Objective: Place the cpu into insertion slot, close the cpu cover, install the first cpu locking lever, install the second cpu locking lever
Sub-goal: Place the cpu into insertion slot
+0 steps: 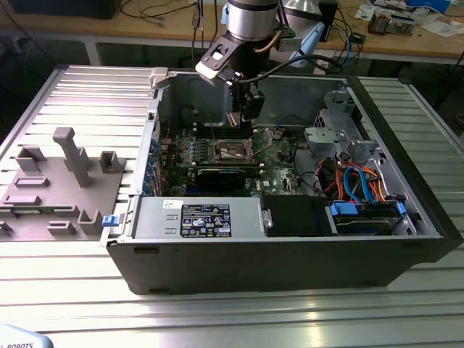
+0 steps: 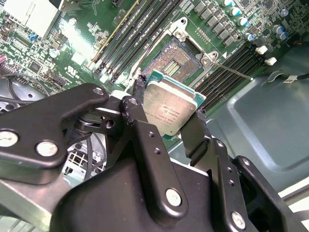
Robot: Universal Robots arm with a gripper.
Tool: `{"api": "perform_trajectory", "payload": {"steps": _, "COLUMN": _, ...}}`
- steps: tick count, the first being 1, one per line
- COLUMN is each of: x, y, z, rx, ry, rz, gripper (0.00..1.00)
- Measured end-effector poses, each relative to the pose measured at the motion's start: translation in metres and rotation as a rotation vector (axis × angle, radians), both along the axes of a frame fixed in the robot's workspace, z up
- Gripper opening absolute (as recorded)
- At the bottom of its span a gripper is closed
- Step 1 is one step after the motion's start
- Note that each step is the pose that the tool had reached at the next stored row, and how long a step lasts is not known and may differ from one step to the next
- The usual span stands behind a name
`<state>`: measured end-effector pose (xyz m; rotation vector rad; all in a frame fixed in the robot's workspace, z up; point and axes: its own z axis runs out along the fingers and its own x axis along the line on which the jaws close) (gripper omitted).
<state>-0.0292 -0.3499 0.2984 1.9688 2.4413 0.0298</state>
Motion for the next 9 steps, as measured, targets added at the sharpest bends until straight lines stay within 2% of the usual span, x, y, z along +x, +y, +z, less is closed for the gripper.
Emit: {"api": "perform_trajectory", "payload": {"steps": 9, "x": 0.0000, "y": 0.0000, "z": 0.0000, "rx": 0.0000, "ry": 0.0000, "rz": -0.005, "gripper": 0.54}}
